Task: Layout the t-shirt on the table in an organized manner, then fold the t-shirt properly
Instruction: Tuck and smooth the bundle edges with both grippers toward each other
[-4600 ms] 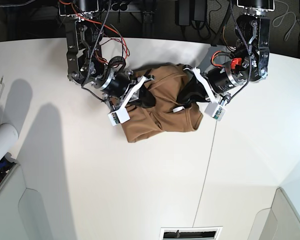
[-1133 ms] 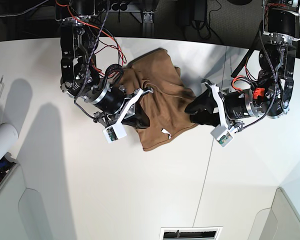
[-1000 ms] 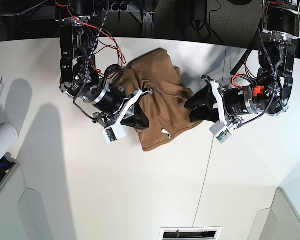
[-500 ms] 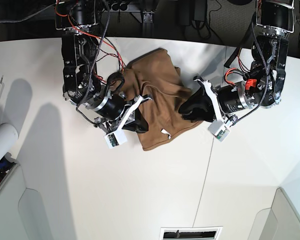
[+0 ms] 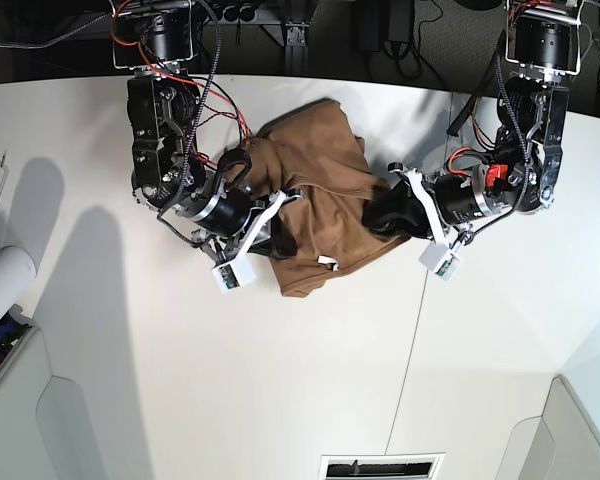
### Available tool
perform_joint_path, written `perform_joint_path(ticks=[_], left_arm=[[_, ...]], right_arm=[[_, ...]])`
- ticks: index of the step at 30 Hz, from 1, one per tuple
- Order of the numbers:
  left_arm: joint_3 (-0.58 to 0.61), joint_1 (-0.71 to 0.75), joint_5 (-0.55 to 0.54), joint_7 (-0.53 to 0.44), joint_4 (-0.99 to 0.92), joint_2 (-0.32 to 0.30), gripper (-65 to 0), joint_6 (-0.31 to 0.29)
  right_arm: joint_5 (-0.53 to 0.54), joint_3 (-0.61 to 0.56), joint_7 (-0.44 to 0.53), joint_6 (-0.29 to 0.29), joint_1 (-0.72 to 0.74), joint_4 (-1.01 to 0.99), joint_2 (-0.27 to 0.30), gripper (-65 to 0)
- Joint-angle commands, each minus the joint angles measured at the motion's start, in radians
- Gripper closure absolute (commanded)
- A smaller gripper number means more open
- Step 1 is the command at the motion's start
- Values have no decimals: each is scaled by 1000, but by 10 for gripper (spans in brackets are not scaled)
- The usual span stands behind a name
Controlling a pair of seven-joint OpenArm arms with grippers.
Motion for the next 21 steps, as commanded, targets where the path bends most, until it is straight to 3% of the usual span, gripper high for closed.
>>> perform_joint_path(ticks=[1,5,14,16,18,21], left_arm=[[-6,-14,-45,5,45,-11,-118,-9],[-6,-13,-97,55,145,-14,-118,-9],[-6,6,-71,51,183,-14,-118,-9],[-6,19,8,-6,175,-13,-95,-9],[-6,23,115,-89,141,-13,-26,-9],[-6,17,154,-138,72,-11,-8,-9]], right_arm=[[22,-1,22,4,21,35,-2,0],[48,-1,15,4,21,111,-2,0],[16,-1,47,4,24,107,-3,0],[6,-1,69,3,25,86,-8,0],[3,-3,69,4,43,41,-12,0],[-37,-3,69,3,90,-67,-23,0]])
